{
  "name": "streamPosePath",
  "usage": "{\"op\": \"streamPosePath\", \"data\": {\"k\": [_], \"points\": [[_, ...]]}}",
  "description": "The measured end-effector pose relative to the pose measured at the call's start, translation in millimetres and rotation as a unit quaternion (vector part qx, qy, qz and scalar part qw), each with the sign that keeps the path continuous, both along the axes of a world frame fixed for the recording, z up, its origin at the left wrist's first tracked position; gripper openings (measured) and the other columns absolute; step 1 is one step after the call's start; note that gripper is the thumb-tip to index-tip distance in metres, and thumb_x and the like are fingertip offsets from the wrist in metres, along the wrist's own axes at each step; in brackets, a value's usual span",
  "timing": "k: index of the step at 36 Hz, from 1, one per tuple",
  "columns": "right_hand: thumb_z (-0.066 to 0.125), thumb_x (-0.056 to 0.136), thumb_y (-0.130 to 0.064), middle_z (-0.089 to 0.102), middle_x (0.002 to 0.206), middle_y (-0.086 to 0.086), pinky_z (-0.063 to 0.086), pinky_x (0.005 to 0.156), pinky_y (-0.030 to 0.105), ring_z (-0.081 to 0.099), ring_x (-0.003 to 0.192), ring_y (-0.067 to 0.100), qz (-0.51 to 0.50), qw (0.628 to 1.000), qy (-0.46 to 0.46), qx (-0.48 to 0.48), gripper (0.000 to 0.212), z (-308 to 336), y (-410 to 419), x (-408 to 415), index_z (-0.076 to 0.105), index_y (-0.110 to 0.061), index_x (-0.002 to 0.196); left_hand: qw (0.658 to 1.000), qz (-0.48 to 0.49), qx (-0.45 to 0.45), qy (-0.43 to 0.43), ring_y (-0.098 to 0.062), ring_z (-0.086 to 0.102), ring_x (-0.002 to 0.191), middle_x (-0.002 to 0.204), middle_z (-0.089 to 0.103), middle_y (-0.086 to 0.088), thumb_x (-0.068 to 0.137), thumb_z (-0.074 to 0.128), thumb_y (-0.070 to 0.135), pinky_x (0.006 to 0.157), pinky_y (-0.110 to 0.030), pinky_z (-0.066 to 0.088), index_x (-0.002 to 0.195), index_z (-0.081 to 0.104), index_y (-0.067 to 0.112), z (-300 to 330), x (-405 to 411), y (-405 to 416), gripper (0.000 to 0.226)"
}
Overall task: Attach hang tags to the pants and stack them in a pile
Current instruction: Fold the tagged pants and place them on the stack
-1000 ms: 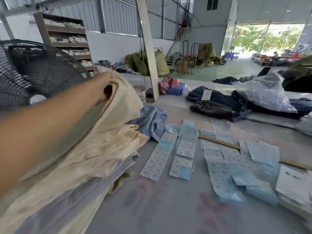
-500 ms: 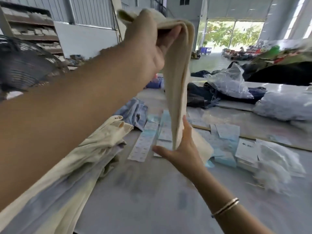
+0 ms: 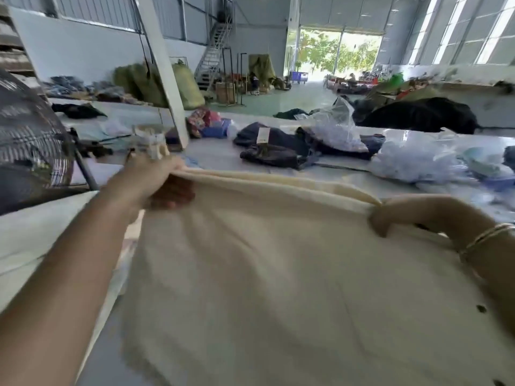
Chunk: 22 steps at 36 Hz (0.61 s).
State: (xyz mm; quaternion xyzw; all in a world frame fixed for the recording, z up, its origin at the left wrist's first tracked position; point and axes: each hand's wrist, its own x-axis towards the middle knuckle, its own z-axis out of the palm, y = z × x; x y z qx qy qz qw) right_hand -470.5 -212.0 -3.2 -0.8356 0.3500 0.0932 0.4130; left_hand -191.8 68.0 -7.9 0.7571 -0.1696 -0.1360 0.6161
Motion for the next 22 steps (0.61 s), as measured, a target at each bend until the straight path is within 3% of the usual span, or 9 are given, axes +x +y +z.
{"op": "streamPosePath", "data": {"k": [2, 3, 6, 8, 9, 11, 13, 18, 22], "points": [[0.062, 0.062, 0.004, 0.061, 0.056, 0.005, 0.046, 0.045, 0.017, 0.055, 0.042, 0.009, 0.027, 0.995, 0.098, -0.007, 0.019, -35, 4, 14, 0.060, 0.004, 0.081, 0.994, -0.019, 0.050, 0.097, -0.019, 0.065, 0.042, 0.057, 0.068, -0.013, 0.087, 0.057, 0.023, 0.036, -0.020, 0.048, 0.081, 0.065, 0.005, -59, -3, -4, 0.020], [0.059, 0.073, 0.005, 0.065, 0.063, 0.008, 0.047, 0.050, 0.016, 0.057, 0.045, 0.006, 0.041, 0.989, 0.137, -0.033, 0.006, -60, 0, 23, 0.061, 0.004, 0.079, 0.988, -0.001, 0.072, 0.137, -0.022, 0.067, 0.047, 0.062, 0.070, -0.017, 0.090, 0.055, 0.021, 0.040, -0.024, 0.053, 0.087, 0.064, 0.002, -93, -4, -8, 0.021], [0.053, 0.095, -0.017, 0.059, 0.123, 0.019, 0.046, 0.091, 0.026, 0.063, 0.098, 0.013, 0.083, 0.967, 0.152, -0.188, 0.029, -138, -10, 48, 0.060, 0.001, 0.117, 0.973, 0.057, 0.144, 0.168, -0.037, 0.063, 0.105, 0.118, 0.061, -0.031, 0.097, 0.050, 0.036, 0.091, -0.044, 0.052, 0.126, 0.055, -0.007, -178, -11, -26, 0.051], [0.054, 0.093, -0.043, 0.040, 0.145, 0.009, 0.031, 0.110, 0.043, 0.041, 0.131, 0.025, 0.052, 0.943, 0.132, -0.302, 0.054, -185, -4, 52, 0.041, -0.021, 0.140, 0.969, 0.051, 0.214, 0.113, -0.036, 0.051, 0.123, 0.135, 0.052, -0.023, 0.095, 0.044, 0.054, 0.101, -0.040, 0.042, 0.134, 0.051, 0.004, -221, -31, -41, 0.063], [0.052, 0.090, -0.053, 0.029, 0.153, 0.006, 0.022, 0.114, 0.052, 0.029, 0.139, 0.028, 0.040, 0.948, 0.134, -0.284, 0.065, -204, 4, 54, 0.030, -0.027, 0.146, 0.958, 0.016, 0.276, 0.081, -0.034, 0.041, 0.132, 0.144, 0.044, -0.019, 0.092, 0.039, 0.064, 0.108, -0.045, 0.034, 0.141, 0.044, 0.016, -240, -46, -47, 0.069], [0.036, 0.087, -0.070, 0.008, 0.160, 0.000, 0.000, 0.112, 0.065, 0.007, 0.147, 0.025, 0.035, 0.958, 0.128, -0.252, 0.075, -238, 23, 52, 0.012, -0.038, 0.151, 0.902, -0.040, 0.429, -0.034, -0.032, 0.011, 0.146, 0.159, 0.017, -0.013, 0.080, 0.023, 0.083, 0.112, -0.058, 0.009, 0.149, 0.022, 0.038, -270, -72, -56, 0.083], [0.024, 0.088, -0.072, 0.002, 0.161, -0.002, -0.010, 0.108, 0.065, -0.001, 0.148, 0.021, 0.035, 0.949, 0.095, -0.299, 0.073, -256, 34, 46, 0.006, -0.040, 0.151, 0.862, -0.046, 0.491, -0.121, -0.034, -0.003, 0.147, 0.161, 0.006, -0.012, 0.072, 0.019, 0.088, 0.109, -0.066, -0.002, 0.150, 0.013, 0.043, -283, -84, -59, 0.090], [0.048, 0.095, -0.044, 0.020, 0.158, -0.002, 0.000, 0.116, 0.048, 0.019, 0.145, 0.018, -0.026, 0.944, -0.042, -0.327, 0.055, -256, 27, 8, 0.031, -0.030, 0.146, 0.846, 0.000, 0.499, -0.188, -0.032, 0.003, 0.147, 0.161, 0.011, -0.010, 0.072, 0.028, 0.086, 0.110, -0.065, 0.000, 0.150, 0.018, 0.039, -288, -91, -59, 0.092], [0.072, 0.081, -0.028, 0.054, 0.132, 0.019, 0.038, 0.103, 0.047, 0.050, 0.117, 0.041, -0.237, 0.903, -0.039, -0.356, 0.049, -251, -12, -77, 0.059, -0.013, 0.127, 0.842, 0.010, 0.499, -0.203, -0.031, 0.003, 0.148, 0.161, 0.010, -0.011, 0.076, 0.031, 0.083, 0.110, -0.065, 0.003, 0.151, 0.019, 0.037, -288, -92, -60, 0.089]]}}
